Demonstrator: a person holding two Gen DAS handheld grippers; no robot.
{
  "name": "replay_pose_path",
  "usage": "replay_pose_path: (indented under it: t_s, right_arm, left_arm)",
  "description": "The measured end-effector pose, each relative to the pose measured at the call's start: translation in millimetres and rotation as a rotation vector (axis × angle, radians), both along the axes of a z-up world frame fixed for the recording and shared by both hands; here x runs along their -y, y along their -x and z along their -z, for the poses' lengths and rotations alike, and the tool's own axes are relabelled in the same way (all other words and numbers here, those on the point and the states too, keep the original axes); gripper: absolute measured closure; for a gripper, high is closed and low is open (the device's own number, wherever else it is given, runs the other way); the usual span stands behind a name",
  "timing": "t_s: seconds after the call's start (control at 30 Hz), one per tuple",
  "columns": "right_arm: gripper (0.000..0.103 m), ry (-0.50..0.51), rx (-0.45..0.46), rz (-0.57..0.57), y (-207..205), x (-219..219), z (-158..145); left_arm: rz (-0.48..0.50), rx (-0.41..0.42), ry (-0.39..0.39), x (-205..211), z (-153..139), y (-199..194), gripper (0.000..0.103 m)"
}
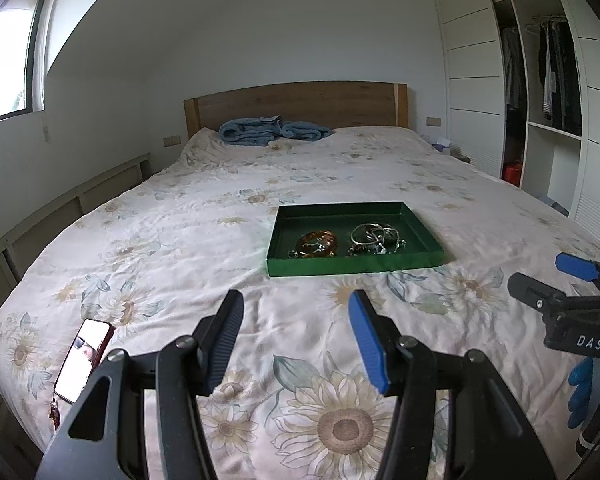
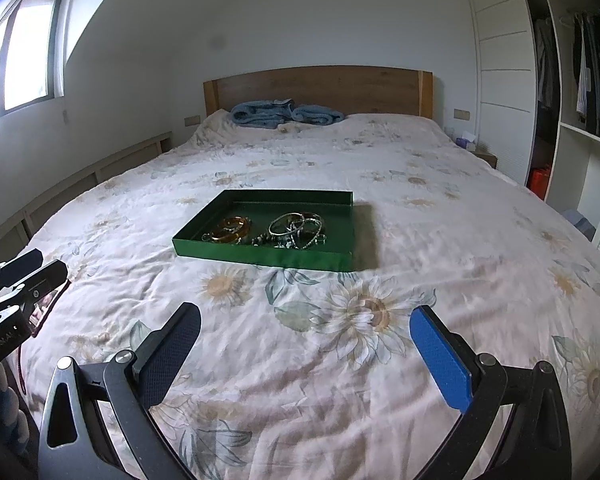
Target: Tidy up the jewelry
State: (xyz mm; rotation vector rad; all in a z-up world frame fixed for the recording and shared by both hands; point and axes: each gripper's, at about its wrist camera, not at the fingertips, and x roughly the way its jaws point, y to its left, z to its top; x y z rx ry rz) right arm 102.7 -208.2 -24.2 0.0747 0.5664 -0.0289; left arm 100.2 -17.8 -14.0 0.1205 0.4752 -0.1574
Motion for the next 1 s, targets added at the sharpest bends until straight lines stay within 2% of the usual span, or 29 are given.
replay_pose_path:
  t_s: [1.0]
  right_arm:
    - [0.0, 0.024, -0.018, 0.032, 0, 10, 8]
  left_arm:
    - [0.007, -0.011, -0.005, 5, 7, -1, 0.05]
